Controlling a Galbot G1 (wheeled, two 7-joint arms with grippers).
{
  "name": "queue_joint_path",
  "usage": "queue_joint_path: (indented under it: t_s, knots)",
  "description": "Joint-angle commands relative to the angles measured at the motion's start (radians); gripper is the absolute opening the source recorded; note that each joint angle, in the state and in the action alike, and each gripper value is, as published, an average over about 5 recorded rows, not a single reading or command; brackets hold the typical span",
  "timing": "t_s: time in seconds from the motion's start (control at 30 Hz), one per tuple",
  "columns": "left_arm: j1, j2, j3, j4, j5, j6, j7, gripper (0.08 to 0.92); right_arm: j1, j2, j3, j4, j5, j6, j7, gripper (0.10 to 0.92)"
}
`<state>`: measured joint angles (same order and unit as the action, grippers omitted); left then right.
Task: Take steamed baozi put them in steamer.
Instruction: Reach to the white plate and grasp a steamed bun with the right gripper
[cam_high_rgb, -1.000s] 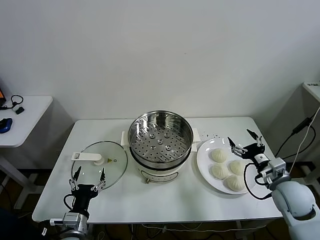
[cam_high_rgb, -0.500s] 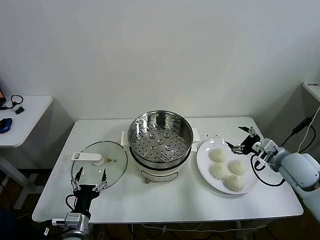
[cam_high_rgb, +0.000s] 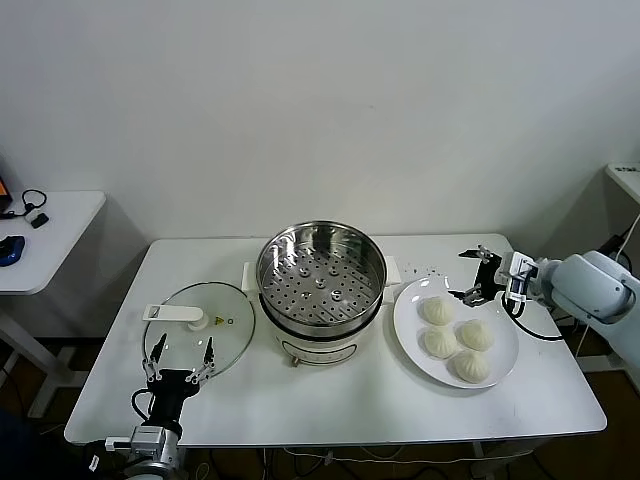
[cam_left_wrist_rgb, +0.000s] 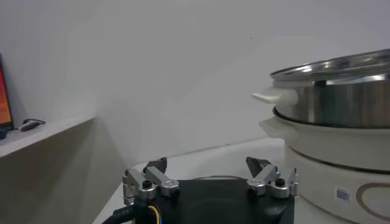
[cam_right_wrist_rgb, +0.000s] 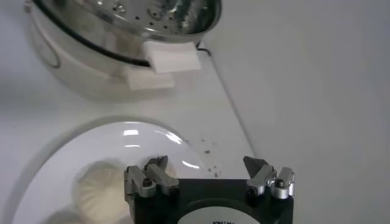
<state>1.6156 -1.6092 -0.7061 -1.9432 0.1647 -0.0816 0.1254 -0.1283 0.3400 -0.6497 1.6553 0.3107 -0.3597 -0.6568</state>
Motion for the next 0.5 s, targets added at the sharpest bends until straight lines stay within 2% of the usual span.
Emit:
queue_joint_path:
  t_s: [0.03,0.23,0.5]
  knots:
    - [-0.001,-0.040,0.003,0.004,0.002,-0.003,-0.001,0.823,0.523,-0.026,-0.565,-0.072,0.054,0.041,-0.100,0.823]
    - [-0.004,-0.043,0.012,0.012,0.007,-0.009,-0.002,0.823,0.812,0.062,-0.894,-0.126,0.110,0.079,-0.159,0.823]
    - [-0.006,-0.041,0.015,0.018,0.005,-0.015,-0.002,0.823,0.895,0.196,-1.033,-0.226,0.196,0.109,-0.199,0.823]
